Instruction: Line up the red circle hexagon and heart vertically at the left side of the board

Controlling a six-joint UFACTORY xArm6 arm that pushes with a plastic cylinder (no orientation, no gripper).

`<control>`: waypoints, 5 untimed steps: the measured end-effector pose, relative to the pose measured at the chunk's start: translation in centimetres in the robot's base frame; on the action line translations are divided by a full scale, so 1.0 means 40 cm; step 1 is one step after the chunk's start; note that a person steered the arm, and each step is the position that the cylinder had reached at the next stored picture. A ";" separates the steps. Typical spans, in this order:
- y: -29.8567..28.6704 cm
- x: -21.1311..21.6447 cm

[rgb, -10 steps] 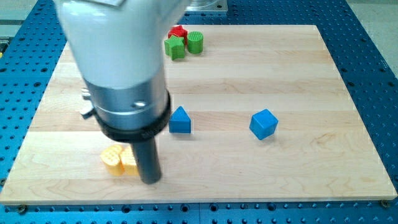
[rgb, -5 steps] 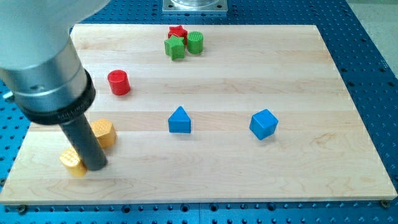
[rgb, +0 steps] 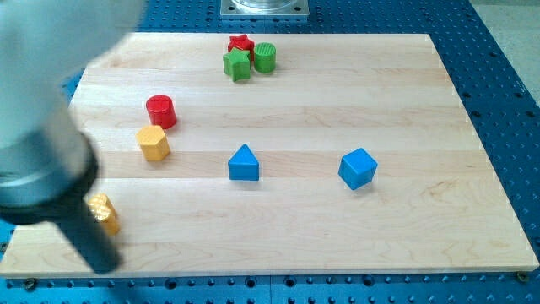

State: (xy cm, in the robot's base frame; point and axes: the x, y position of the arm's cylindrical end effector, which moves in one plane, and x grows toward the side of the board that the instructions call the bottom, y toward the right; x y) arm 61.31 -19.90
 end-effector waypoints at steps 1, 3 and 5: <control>0.020 -0.111; -0.190 -0.131; 0.073 -0.149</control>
